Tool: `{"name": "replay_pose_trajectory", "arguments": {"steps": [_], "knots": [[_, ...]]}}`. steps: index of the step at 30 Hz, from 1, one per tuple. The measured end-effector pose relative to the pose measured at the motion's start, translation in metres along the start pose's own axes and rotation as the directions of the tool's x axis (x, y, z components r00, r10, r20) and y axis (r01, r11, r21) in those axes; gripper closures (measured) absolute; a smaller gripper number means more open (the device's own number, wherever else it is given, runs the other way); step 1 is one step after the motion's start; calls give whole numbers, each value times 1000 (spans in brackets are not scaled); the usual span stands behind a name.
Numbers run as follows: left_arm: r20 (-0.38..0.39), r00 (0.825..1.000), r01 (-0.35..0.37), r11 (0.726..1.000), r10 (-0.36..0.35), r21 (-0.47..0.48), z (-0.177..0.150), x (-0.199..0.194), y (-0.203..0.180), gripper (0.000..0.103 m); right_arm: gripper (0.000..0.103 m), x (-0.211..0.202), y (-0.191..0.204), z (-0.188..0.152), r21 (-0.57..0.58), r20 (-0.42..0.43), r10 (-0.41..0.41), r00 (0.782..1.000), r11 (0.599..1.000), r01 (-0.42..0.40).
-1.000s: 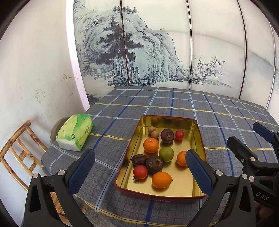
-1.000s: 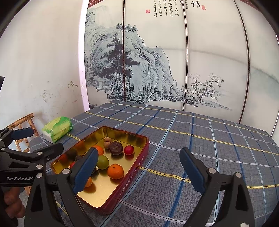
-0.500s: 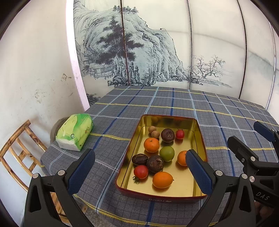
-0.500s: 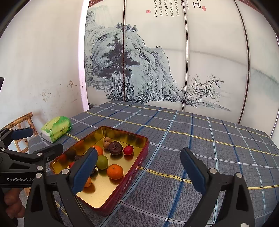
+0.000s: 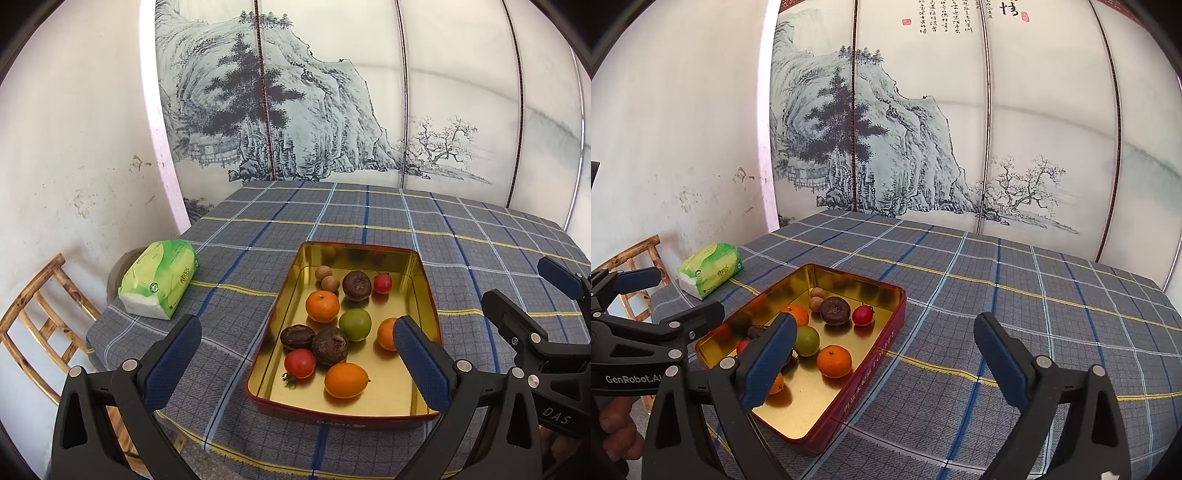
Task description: Organize fruits
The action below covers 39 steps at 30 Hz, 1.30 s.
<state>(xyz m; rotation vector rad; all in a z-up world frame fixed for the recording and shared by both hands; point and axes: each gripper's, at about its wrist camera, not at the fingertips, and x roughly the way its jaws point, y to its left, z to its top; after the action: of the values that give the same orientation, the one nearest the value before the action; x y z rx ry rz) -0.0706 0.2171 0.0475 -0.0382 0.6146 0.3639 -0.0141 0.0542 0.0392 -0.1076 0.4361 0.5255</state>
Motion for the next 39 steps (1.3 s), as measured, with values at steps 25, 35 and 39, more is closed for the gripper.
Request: {"name": "replay_pose_trajectory", "arguments": {"steps": [25, 35, 39], "knots": [[-6, 1000, 0, 1000, 0, 5, -1, 2, 0, 0, 6, 2, 2, -4, 1, -7, 2, 1000, 1000, -2], [-41, 999, 12, 998, -9, 59, 4, 12, -9, 0, 5, 21, -43, -16, 80, -89, 6, 996, 997, 1], [-58, 998, 31, 998, -27, 57, 9, 17, -13, 0, 5, 33, -98, -29, 125, -165, -43, 985, 990, 64]]}}
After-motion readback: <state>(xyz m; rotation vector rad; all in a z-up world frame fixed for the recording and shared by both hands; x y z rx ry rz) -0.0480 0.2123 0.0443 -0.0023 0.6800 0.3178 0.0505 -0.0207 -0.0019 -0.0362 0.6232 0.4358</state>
